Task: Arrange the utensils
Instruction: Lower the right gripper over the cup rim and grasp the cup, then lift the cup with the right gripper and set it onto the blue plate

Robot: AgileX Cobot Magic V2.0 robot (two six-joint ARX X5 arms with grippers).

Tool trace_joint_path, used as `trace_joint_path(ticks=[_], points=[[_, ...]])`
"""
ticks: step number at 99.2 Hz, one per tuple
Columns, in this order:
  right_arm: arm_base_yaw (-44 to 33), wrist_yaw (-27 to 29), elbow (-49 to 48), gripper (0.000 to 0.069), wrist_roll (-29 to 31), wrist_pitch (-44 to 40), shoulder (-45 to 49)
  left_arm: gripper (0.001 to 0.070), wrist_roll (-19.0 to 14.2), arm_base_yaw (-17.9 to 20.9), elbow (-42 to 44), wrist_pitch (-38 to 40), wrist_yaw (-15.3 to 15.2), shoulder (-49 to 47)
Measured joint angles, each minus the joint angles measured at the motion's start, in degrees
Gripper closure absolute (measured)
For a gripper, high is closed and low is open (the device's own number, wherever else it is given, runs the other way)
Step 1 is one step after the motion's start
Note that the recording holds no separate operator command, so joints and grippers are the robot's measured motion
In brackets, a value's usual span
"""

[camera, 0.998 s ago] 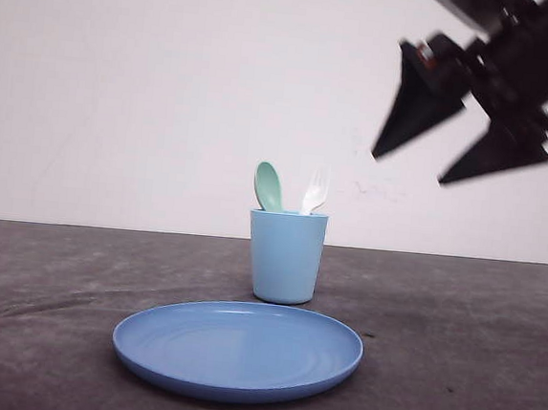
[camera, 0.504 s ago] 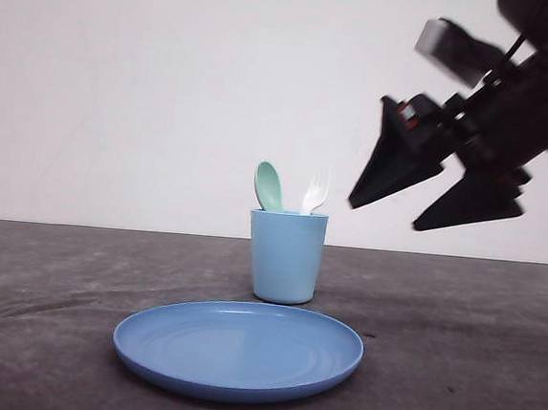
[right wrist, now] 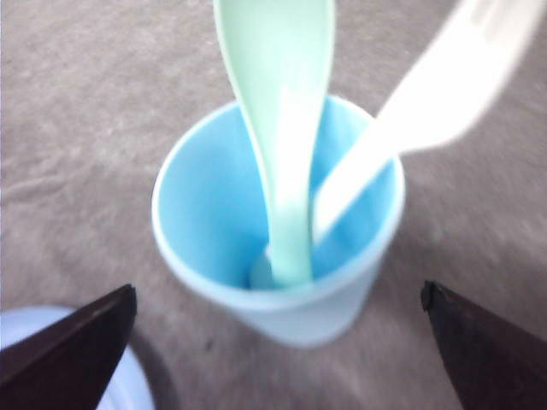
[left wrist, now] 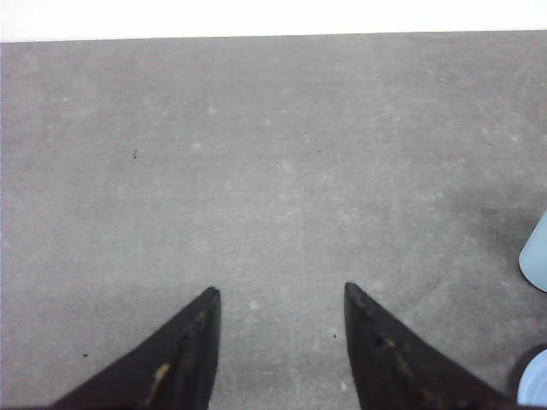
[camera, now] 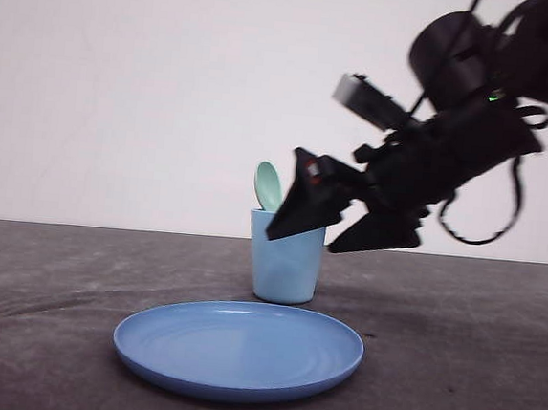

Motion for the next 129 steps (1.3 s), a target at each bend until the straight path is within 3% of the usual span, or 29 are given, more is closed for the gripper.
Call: trace_joint_path(ticks=[37, 51, 58, 98, 129], points=[[0.7, 1.4, 7.7, 0.0013, 0.5, -0.1, 7.2, 0.0439, 0.0, 0.0, 0.0, 0.0, 0.0, 0.0], [1.4, 1.4, 7.7, 0.0157, 0.5, -0.1, 7.2, 0.0439, 0.0, 0.0, 0.0, 0.0, 0.0, 0.0], [1.7, 1.5, 7.7, 0.0187, 0.5, -0.1, 7.2, 0.0439, 0.0, 0.0, 0.0, 0.0, 0.0, 0.0], [5.9, 2.7, 7.7, 0.0192, 1.1, -1.2, 4.3, 0.0439, 0.0, 0.0, 0.0, 0.0, 0.0, 0.0], [9.0, 3.2, 7.7, 0.0192, 1.4, -11.1, -1.9, 0.0439, 0.0, 0.0, 0.0, 0.0, 0.0, 0.0]])
